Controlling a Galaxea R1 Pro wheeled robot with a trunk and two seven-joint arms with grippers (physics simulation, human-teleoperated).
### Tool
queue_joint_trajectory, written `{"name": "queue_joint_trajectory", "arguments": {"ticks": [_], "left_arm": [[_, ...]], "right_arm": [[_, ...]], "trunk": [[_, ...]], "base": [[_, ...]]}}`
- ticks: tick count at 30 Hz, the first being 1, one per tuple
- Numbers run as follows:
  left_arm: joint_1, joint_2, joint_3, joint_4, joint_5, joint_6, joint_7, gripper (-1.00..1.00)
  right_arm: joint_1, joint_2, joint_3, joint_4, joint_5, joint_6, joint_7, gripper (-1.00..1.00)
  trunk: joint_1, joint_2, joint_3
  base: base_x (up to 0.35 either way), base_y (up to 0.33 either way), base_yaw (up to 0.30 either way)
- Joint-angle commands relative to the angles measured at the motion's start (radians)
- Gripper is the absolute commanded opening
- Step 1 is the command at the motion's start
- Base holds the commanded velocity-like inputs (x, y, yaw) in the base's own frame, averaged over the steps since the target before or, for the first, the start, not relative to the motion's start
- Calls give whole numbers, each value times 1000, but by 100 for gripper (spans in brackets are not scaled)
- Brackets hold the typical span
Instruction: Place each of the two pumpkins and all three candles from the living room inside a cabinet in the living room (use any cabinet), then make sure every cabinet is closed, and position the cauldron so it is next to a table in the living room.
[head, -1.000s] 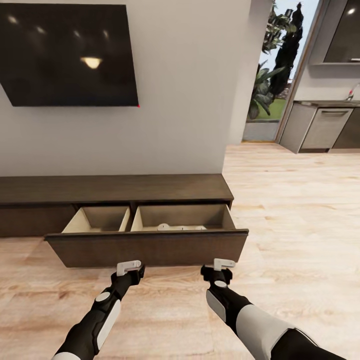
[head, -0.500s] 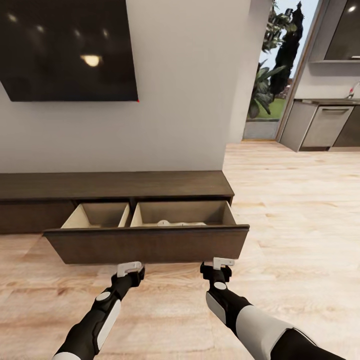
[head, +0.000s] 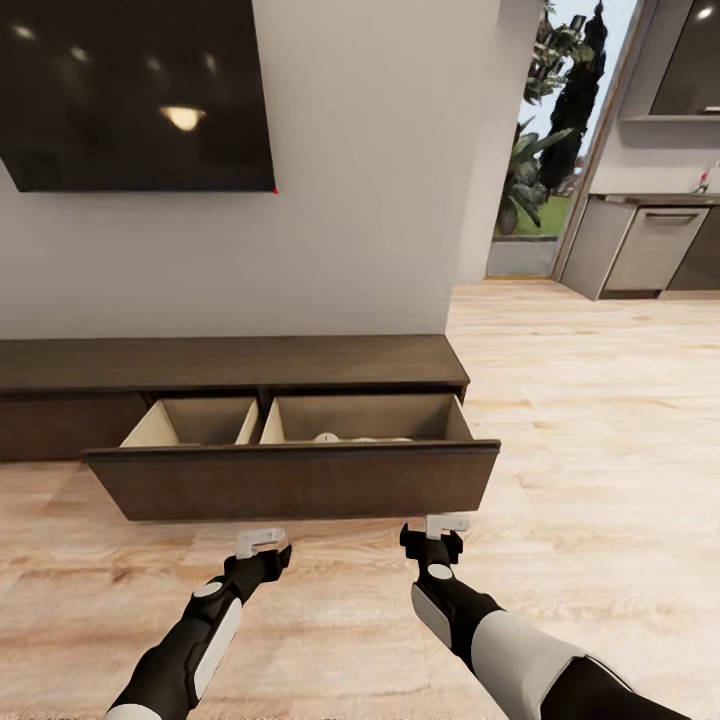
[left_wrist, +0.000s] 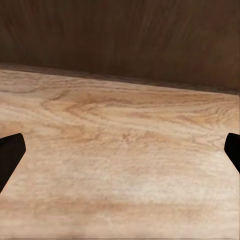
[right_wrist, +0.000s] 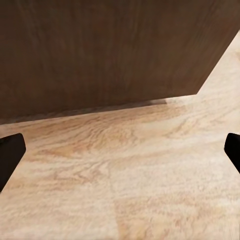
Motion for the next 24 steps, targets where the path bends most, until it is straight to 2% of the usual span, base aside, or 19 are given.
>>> {"name": "queue_joint_trajectory", "arguments": {"ticks": [1,4,10,21,24], "left_arm": [[0,0,-1,-2,9,5,2,100],[0,0,-1,-2,9,4,0,100],[0,2,-1,-3,8,-8,-1,100],[0,2,-3,-3,8,-70,2,100],[0,3,-4,-3,8,-105,3,100]], "right_arm": [[-1,0,8,1,-10,-5,-4,100],[-1,0,8,1,-10,-5,-3,100],[-1,0,8,1,-10,-5,-3,100],[-1,0,8,1,-10,-5,12,100],[-1,1,8,1,-10,-5,17,100]], "trunk": [[4,-8,-4],[15,-29,-13],[15,-29,-13],[15,-29,-13],[15,-29,-13]], "base": [[0,0,0],[0,0,0],[0,0,0],[0,0,0],[0,0,0]]}}
